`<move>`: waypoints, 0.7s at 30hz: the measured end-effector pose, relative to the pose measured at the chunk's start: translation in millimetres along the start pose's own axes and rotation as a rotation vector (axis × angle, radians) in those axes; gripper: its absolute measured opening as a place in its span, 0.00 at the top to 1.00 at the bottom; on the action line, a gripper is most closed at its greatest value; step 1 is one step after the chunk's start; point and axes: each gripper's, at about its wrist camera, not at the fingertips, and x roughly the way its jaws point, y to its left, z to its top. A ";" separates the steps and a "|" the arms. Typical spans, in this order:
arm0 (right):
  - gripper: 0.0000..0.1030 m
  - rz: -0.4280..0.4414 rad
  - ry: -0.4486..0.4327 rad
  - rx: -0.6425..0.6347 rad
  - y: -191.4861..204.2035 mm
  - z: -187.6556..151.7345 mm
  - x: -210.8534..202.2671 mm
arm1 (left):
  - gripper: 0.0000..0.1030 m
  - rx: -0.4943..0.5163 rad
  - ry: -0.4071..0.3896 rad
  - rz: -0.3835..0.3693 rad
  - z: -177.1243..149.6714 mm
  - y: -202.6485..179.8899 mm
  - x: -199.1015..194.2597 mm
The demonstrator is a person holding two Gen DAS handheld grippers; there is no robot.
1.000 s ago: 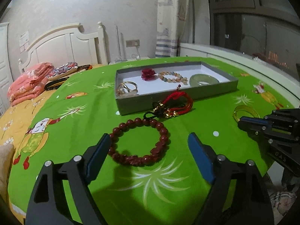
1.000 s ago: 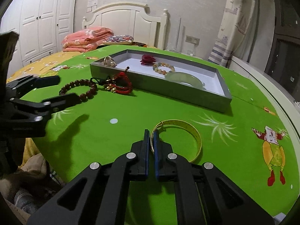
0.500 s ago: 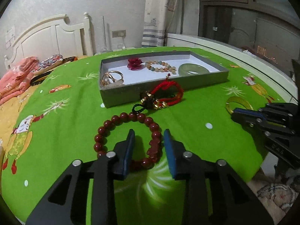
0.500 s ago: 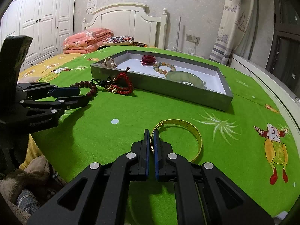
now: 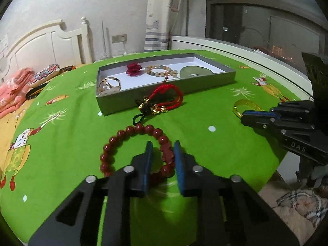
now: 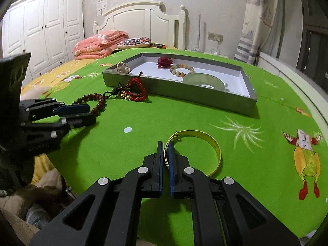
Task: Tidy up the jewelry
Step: 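Grasp the gold bangle rim with the right tool while the left grasps the red bead bracelet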
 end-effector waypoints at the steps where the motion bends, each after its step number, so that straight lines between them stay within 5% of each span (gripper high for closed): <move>1: 0.94 -0.003 -0.003 -0.005 0.9 -0.4 -0.8 | 0.87 0.006 -0.003 -0.003 -1.0 -1.3 -0.9; 21: 0.95 -0.062 -0.152 -0.043 19.4 -1.7 -21.7 | 0.88 0.022 -0.188 0.126 -0.3 -11.6 -36.2</move>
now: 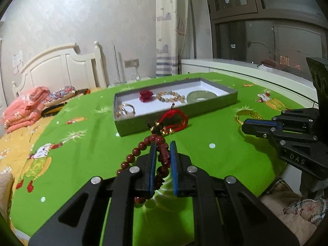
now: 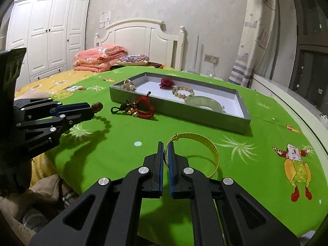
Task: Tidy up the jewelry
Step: 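Grasp the gold bangle rim with the right tool while the left grasps the red bead bracelet, then lower the gold bangle and red bead bracelet into the tray and open both tools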
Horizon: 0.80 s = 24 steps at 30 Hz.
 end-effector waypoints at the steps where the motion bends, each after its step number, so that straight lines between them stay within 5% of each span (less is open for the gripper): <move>1: 0.95 -0.001 -0.005 0.000 0.7 0.4 -0.7 | 0.88 -0.001 -0.008 0.004 0.9 0.3 -2.2; 24: 0.95 -0.084 -0.059 -0.022 -4.5 60.8 20.3 | 0.88 -0.045 -0.065 0.053 51.8 3.0 23.8</move>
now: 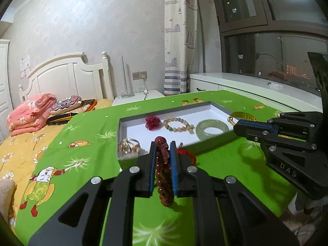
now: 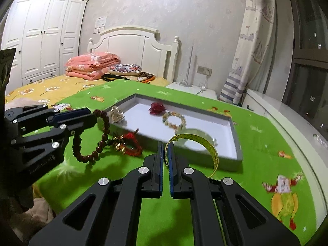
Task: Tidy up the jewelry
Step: 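Lower the gold bangle and red bead bracelet into the tray and open both tools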
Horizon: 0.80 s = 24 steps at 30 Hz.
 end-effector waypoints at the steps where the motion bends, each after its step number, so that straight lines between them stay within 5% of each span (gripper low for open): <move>1: 0.95 -0.005 0.000 0.000 -2.2 5.1 3.1 | 0.88 -0.008 0.002 0.002 3.9 0.6 3.2; 24: 0.95 -0.053 0.083 0.038 -52.7 61.6 88.9 | 0.88 -0.102 0.094 0.041 87.5 27.4 107.0</move>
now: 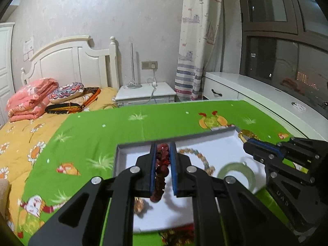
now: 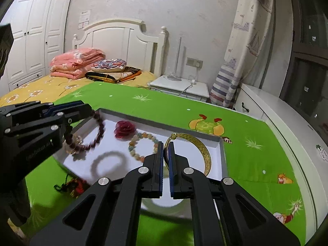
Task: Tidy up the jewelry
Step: 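Lower the gold bangle and red bead bracelet into the tray and open both tools, then lift the right tool out and grasp the red tassel ornament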
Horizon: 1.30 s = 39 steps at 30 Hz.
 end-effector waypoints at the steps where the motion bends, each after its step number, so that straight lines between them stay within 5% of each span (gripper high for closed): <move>1: 0.95 -0.003 0.003 -0.002 -1.1 2.3 2.7 | 0.88 -0.006 0.005 -0.001 4.6 1.3 2.7; 15: 0.94 -0.015 0.168 0.096 -29.7 14.2 73.7 | 0.88 -0.038 0.119 0.072 8.8 15.4 62.3; 20: 0.72 -0.013 0.188 0.118 -33.0 8.6 80.6 | 0.50 -0.068 0.109 0.084 3.4 21.7 63.6; 22: 0.72 -0.011 0.188 0.122 -32.5 6.8 80.0 | 0.45 -0.067 0.113 0.087 1.4 21.9 63.0; 28: 0.72 0.019 0.146 0.121 -24.7 8.1 53.0 | 0.12 -0.053 0.103 0.120 -6.4 28.1 41.7; 33: 0.57 0.080 0.085 0.119 -10.0 -3.1 11.0 | 0.05 -0.074 0.063 0.124 -26.1 39.0 -6.3; 39: 0.57 0.125 0.072 0.052 22.4 -28.4 -19.9 | 0.05 -0.054 0.050 0.148 -58.7 51.4 -49.0</move>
